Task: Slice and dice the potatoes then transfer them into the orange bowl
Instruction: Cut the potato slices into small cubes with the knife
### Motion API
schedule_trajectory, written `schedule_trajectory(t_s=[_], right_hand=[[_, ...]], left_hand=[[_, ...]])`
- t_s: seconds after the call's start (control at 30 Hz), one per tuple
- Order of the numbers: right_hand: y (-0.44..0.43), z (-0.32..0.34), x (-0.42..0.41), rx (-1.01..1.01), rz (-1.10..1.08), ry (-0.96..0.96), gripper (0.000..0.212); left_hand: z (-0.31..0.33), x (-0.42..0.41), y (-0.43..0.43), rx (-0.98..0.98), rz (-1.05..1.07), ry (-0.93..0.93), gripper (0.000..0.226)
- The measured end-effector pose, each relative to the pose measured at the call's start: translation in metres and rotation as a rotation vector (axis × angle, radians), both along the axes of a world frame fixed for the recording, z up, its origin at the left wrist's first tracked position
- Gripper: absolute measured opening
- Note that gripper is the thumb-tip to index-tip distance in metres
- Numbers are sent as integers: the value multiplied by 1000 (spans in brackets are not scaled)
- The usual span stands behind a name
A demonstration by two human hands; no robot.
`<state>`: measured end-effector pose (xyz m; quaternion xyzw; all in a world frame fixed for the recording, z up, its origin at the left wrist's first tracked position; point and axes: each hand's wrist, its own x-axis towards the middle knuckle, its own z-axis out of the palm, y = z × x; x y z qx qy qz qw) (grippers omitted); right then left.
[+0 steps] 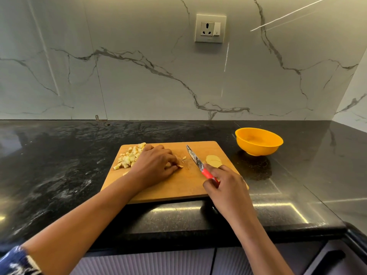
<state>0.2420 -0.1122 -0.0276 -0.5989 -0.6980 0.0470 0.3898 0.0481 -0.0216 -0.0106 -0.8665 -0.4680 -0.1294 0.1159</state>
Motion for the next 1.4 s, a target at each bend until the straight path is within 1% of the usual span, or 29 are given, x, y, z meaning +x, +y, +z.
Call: schedule_trajectory(t_s=[0.23, 0.47, 0.67, 0.9, 1.07, 1.27, 1.4], right_hand=[[-4, -1, 0, 13, 8, -17, 45], [-7, -2, 0, 28, 3, -44, 45], [-11, -2, -2, 38, 48, -51, 43], [-30, 3, -10, -13, 117, -88, 44], [-40, 6, -21, -29, 123, -98, 44], [-34, 9, -27, -65, 74, -174, 40], [-24, 14, -24, -80, 7, -208, 39]], left_hand=[[1, -1, 0, -63, -17, -122, 21], [0, -5, -2, -65, 15, -112, 24], [1, -18, -2, -56, 72, -215, 29], [0, -18, -5, -25, 42, -270, 22], [0, -16, -7, -9, 53, -272, 19], [0, -17, -7, 20, 57, -327, 15], [1, -17, -9, -38, 17, -365, 14]])
